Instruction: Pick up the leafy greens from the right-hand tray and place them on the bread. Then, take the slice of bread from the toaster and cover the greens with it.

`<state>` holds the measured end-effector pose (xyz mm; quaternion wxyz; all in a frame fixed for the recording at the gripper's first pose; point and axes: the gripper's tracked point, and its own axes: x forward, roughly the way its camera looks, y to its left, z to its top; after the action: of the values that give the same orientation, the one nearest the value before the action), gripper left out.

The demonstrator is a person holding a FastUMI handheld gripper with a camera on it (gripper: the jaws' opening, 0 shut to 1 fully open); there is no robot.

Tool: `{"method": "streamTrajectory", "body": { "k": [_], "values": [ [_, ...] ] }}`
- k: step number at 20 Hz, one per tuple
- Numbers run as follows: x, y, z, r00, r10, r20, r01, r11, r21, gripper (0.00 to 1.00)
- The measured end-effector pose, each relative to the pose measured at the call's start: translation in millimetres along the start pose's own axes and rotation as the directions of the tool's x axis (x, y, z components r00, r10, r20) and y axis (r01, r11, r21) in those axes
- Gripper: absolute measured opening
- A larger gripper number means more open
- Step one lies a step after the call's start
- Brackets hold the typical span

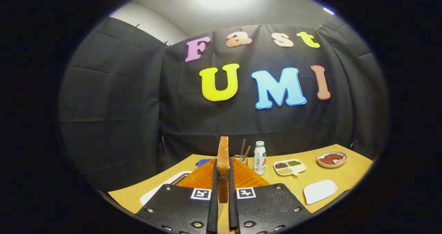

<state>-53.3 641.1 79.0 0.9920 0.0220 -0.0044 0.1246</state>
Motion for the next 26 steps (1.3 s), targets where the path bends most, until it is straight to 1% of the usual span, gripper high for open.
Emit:
{"method": "streamTrajectory", "body": {
  "k": [5,11,14,17,22,25,26],
  "values": [
    [5,-52,-17,0.996,-0.076,-0.047,0.077,0.996,0.035,0.12],
    [9,-87,-46,0.987,-0.114,-0.113,0.117,0.993,0.024,0.12],
    [11,-94,-57,0.985,-0.099,-0.142,0.106,0.994,0.037,0.12],
    [11,-102,-67,0.980,-0.111,-0.168,0.118,0.992,0.035,0.12],
    [16,-99,-85,0.975,-0.070,-0.212,0.089,0.993,0.081,0.13],
    [20,-89,-99,0.973,-0.025,-0.231,0.059,0.988,0.143,0.12],
    [21,-88,-103,0.971,-0.021,-0.236,0.061,0.985,0.163,0.12]
  ]
}}
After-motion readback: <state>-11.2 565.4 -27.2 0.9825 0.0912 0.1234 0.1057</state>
